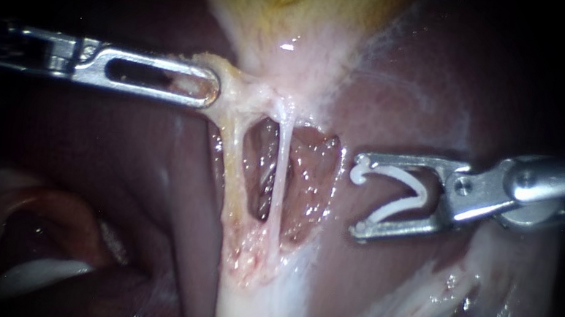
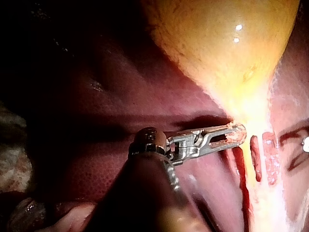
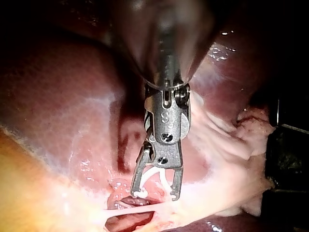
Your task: Clipping first clip left tube
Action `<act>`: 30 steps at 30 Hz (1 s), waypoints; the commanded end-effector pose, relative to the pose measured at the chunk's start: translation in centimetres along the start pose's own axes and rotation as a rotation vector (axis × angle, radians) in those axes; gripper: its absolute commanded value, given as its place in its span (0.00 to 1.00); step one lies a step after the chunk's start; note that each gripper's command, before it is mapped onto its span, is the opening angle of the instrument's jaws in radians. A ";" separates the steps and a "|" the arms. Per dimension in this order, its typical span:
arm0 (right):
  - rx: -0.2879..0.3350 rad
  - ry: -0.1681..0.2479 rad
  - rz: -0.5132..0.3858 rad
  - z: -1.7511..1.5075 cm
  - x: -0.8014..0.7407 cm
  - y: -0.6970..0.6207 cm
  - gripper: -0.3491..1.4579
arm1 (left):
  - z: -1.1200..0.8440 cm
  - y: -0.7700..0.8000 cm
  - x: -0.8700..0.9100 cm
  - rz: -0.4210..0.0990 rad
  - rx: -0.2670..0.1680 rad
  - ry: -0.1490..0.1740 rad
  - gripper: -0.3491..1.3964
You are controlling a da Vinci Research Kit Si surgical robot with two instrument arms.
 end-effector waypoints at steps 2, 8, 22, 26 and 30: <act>0.004 0.001 0.011 0.08 -0.02 -0.01 0.47 | 0.00 -0.01 0.00 0.000 -0.001 -0.001 0.00; 0.011 0.003 0.040 0.33 -0.05 -0.04 0.47 | 0.00 -0.02 0.01 0.000 -0.002 -0.001 0.00; 0.017 0.003 0.080 0.90 -0.14 -0.03 0.47 | 0.01 -0.06 0.04 -0.001 -0.002 -0.002 0.00; 0.019 0.003 0.088 1.05 -0.18 -0.02 0.47 | 0.01 -0.06 0.04 -0.001 -0.002 -0.002 0.00; 0.022 0.003 0.092 1.18 -0.21 0.00 0.47 | 0.01 -0.07 0.04 -0.002 -0.003 -0.002 0.00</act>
